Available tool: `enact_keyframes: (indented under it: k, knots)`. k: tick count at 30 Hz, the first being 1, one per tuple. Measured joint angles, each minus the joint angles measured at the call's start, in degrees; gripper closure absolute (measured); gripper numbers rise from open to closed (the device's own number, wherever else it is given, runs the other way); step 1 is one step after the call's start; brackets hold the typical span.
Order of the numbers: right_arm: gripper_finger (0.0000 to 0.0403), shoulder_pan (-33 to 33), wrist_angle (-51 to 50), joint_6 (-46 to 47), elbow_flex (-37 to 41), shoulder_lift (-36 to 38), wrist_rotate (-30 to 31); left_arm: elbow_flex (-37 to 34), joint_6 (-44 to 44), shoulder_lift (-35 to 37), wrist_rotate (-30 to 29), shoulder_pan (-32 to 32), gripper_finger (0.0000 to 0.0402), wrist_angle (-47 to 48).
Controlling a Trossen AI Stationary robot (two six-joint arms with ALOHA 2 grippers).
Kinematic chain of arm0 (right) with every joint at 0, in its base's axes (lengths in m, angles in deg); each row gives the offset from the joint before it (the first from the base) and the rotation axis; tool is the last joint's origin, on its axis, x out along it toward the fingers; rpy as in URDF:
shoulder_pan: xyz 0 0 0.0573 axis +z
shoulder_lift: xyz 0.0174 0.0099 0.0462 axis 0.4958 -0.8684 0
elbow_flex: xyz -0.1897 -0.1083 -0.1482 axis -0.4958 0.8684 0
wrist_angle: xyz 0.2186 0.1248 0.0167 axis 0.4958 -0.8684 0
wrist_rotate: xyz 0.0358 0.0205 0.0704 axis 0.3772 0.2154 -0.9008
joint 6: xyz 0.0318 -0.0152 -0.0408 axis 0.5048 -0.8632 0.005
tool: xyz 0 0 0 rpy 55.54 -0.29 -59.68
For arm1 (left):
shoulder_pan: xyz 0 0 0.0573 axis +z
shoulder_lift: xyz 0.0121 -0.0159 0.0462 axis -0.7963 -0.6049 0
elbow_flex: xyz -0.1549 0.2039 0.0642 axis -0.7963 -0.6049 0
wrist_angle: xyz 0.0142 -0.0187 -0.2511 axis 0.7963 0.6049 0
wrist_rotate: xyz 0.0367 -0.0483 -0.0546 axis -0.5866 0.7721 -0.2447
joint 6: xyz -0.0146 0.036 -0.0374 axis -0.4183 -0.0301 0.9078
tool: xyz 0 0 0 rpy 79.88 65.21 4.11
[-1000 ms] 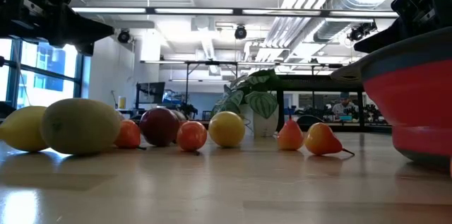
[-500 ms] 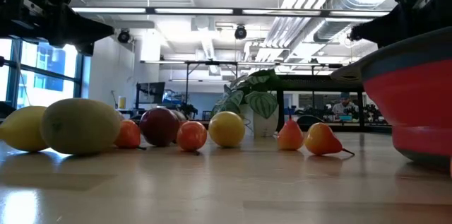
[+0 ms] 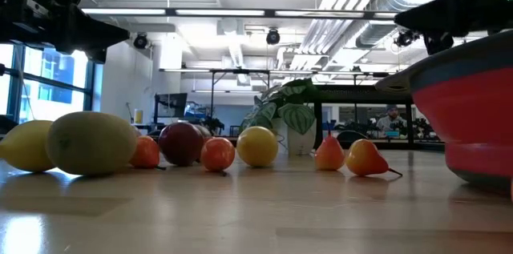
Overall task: Pick & Place Fruit
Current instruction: Put the red colander on the shelf
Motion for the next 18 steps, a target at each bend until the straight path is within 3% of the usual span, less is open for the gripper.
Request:
enact_keyframes:
  k: [11,18]
  knots:
    - [0.0400,0.0,-0.7,-2.6,-9.3,-13.3,-1.2,0.0,0.0,0.0,0.0,0.0,0.0402,0.0]
    - [0.0400,0.0,-9.0,-1.1,-16.4,-19.8,-1.4,0.0,-0.1,0.0,0.0,0.0,0.0402,0.0]
